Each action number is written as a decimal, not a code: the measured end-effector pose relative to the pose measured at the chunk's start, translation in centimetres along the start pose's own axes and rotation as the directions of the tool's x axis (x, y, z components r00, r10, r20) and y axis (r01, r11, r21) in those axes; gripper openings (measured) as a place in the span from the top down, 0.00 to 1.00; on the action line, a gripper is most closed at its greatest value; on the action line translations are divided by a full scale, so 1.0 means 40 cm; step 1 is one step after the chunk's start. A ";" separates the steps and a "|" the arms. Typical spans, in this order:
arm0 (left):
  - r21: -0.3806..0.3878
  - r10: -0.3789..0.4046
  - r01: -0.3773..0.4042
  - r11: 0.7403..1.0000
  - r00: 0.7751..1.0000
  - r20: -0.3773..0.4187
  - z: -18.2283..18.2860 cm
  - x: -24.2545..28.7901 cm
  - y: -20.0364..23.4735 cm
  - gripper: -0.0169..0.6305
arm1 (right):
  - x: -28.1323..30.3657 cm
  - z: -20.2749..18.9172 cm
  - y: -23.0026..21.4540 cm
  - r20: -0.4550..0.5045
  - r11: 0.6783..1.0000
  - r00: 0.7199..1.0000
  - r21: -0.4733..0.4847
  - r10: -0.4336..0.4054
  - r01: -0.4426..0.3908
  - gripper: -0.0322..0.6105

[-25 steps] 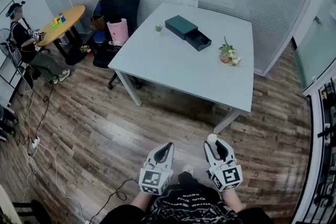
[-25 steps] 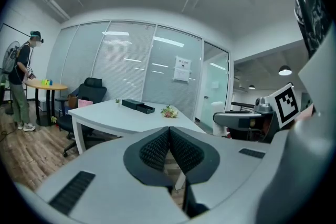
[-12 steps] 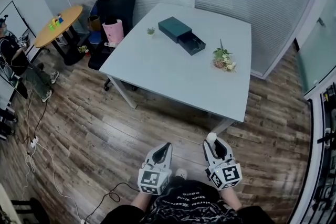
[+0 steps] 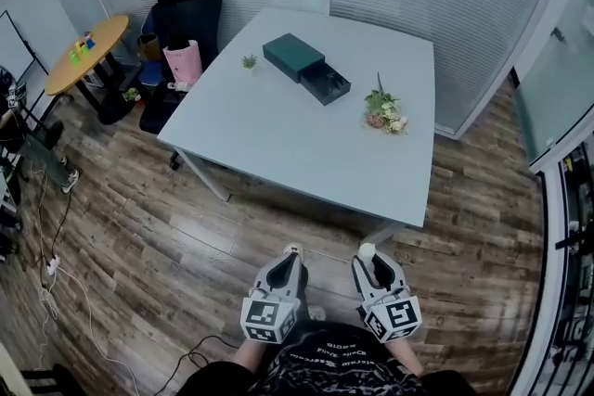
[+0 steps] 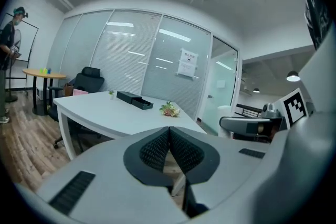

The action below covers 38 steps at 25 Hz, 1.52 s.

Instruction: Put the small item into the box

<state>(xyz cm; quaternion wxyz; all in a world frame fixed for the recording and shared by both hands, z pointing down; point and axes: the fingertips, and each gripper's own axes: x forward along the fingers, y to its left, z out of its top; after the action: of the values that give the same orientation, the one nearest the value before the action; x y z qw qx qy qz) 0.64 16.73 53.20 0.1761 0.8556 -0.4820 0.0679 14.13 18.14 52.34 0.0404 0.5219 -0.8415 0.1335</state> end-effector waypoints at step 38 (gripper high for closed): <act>0.023 -0.151 0.150 0.988 0.988 0.018 0.367 0.637 0.454 0.94 | 0.677 0.234 -0.275 -0.009 0.987 0.987 -0.021 -0.162 0.162 0.73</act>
<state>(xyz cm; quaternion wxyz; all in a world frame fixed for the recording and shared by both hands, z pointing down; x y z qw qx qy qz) -2.16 -17.67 51.12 0.1666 0.8921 -0.4169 0.0515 12.34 -12.47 50.97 0.0610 0.5875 -0.7973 0.1242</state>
